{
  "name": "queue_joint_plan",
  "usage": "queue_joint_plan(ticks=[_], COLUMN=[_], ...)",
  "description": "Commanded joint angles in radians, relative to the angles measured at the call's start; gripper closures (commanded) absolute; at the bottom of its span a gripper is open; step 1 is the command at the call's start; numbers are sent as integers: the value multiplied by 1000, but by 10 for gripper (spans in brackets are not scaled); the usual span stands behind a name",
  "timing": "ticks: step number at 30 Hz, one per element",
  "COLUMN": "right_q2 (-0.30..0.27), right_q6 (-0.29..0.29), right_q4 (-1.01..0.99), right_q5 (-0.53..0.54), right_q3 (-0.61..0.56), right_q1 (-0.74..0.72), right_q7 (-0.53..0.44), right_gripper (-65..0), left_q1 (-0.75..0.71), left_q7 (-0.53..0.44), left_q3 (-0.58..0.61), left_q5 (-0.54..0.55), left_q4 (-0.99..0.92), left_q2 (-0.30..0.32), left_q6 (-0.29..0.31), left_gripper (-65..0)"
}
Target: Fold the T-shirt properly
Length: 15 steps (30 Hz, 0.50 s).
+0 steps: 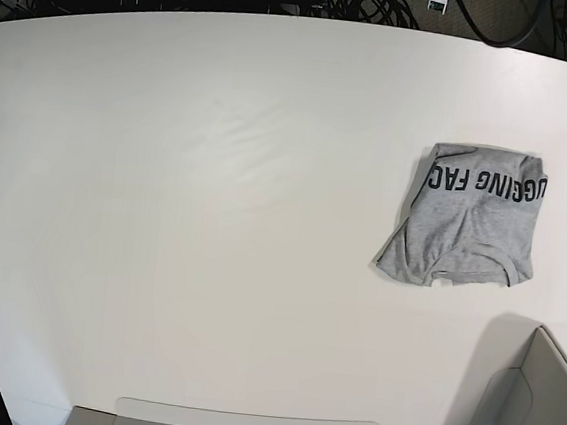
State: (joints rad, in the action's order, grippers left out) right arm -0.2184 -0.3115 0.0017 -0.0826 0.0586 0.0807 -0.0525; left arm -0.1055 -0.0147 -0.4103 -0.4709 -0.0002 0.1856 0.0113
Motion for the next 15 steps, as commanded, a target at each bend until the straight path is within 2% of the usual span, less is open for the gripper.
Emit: queue_joint_plan(ticks=[1, 15], right_q2=[-14, -22], right_q6=[-8, -8], right_q4=[-2, -2], right_q5=[1, -1], right_q3=[-1, -1], right_q1=[-3, -26], right_q7=[-2, -5], right_gripper=[0, 0], left_q1=[-3, -3], left_q7=[3, 5], left_q3=[-3, -5], left_q5=[2, 4], left_q4=[0, 0], left_q2=[5, 5], left_q6=[-7, -7], left_gripper=[-62, -62])
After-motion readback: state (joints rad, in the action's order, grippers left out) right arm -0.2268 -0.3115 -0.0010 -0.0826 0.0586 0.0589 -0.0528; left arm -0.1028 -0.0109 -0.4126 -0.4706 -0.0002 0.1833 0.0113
